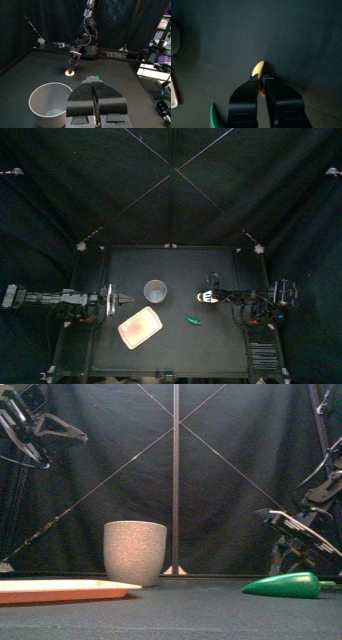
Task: Pick the chip then place it on the pink plate
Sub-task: Place chip on the pink plate
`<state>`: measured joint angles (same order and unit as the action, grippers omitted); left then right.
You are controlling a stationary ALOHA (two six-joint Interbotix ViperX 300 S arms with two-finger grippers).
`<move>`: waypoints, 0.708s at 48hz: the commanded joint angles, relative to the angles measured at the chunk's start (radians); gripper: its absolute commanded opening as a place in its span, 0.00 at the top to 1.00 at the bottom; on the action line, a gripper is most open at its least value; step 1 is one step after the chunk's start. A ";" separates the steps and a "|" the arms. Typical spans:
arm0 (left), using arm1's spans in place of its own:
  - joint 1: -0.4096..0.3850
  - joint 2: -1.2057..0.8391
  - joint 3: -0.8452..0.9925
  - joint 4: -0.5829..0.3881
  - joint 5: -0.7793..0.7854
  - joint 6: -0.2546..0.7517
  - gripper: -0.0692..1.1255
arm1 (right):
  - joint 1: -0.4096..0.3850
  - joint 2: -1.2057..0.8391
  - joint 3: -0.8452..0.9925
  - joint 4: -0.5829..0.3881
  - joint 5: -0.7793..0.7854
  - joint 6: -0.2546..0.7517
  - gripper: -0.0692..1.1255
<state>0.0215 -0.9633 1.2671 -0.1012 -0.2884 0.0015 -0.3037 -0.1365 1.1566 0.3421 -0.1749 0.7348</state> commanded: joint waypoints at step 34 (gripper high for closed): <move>0.000 0.005 -0.002 -0.003 -0.003 -0.002 0.96 | 0.426 0.334 -0.653 -0.362 -0.035 -0.002 0.56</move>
<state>0.0215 -0.9633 1.2793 -0.1028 -0.2869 0.0000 0.1227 0.1335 0.6044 -0.0015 -0.1994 0.7378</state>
